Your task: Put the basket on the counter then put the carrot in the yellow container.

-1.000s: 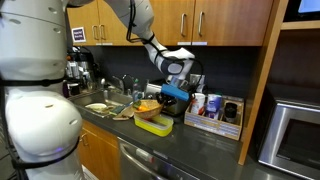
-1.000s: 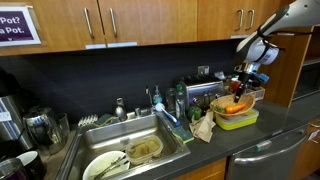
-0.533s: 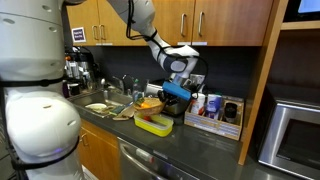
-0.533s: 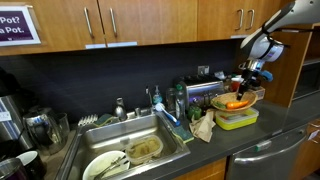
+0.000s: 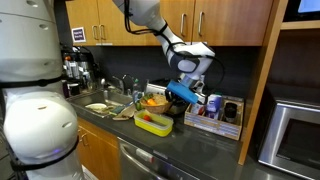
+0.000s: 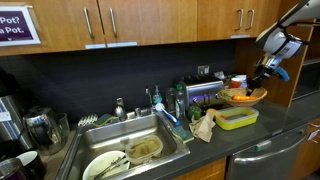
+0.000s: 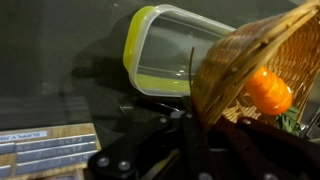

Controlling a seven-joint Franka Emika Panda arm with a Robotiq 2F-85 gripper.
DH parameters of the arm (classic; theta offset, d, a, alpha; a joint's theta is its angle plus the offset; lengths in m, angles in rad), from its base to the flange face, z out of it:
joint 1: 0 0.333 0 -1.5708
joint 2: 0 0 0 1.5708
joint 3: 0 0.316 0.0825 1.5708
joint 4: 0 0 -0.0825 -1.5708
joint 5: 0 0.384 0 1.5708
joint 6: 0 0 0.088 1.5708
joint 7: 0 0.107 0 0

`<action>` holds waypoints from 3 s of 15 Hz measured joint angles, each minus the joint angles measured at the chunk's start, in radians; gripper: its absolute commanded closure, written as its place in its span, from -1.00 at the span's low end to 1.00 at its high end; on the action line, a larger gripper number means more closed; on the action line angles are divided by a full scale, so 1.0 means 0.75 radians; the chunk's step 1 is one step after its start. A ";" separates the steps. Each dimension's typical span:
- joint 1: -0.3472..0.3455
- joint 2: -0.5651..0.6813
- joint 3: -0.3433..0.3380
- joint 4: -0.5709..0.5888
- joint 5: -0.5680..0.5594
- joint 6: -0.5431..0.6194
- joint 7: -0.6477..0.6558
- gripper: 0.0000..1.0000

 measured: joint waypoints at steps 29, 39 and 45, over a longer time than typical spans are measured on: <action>-0.207 0.145 -0.169 0.157 -0.206 -0.104 -0.589 0.97; -0.237 0.219 -0.167 0.207 -0.201 -0.106 -0.632 0.97; -0.247 0.240 -0.165 0.223 -0.198 -0.101 -0.631 0.97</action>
